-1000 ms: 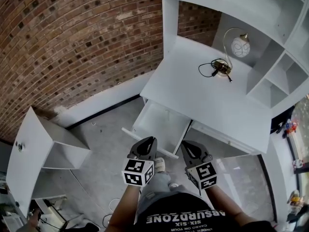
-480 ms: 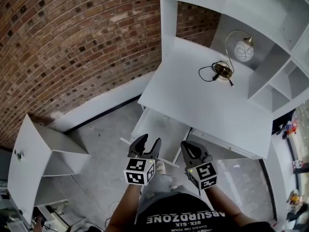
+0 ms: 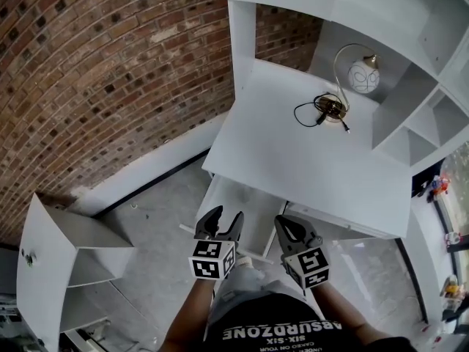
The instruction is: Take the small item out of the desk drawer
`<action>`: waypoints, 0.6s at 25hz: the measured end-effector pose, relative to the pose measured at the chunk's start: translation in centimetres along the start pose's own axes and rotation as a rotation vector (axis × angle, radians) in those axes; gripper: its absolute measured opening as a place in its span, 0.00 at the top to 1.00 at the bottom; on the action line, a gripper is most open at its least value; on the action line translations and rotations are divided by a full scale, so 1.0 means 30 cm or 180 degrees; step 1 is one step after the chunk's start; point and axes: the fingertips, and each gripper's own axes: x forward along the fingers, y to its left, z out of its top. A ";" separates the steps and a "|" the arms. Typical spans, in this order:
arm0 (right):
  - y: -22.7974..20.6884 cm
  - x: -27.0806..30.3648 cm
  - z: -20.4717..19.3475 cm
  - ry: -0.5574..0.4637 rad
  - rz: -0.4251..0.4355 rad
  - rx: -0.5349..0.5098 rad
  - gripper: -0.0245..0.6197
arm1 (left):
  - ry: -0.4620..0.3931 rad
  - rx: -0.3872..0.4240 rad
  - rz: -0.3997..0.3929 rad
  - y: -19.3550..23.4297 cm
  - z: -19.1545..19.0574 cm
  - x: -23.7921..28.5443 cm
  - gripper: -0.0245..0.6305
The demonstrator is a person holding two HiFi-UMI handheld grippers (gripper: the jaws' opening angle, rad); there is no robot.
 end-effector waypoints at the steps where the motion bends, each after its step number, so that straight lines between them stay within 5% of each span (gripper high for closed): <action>1: -0.005 0.007 0.000 0.0002 -0.0021 0.0013 0.96 | 0.0023 0.0003 -0.0021 0.006 -0.001 0.013 0.65; 15: -0.046 0.074 -0.026 0.0036 -0.0326 0.0186 0.96 | 0.0431 -0.0050 -0.0249 0.065 -0.129 0.191 0.64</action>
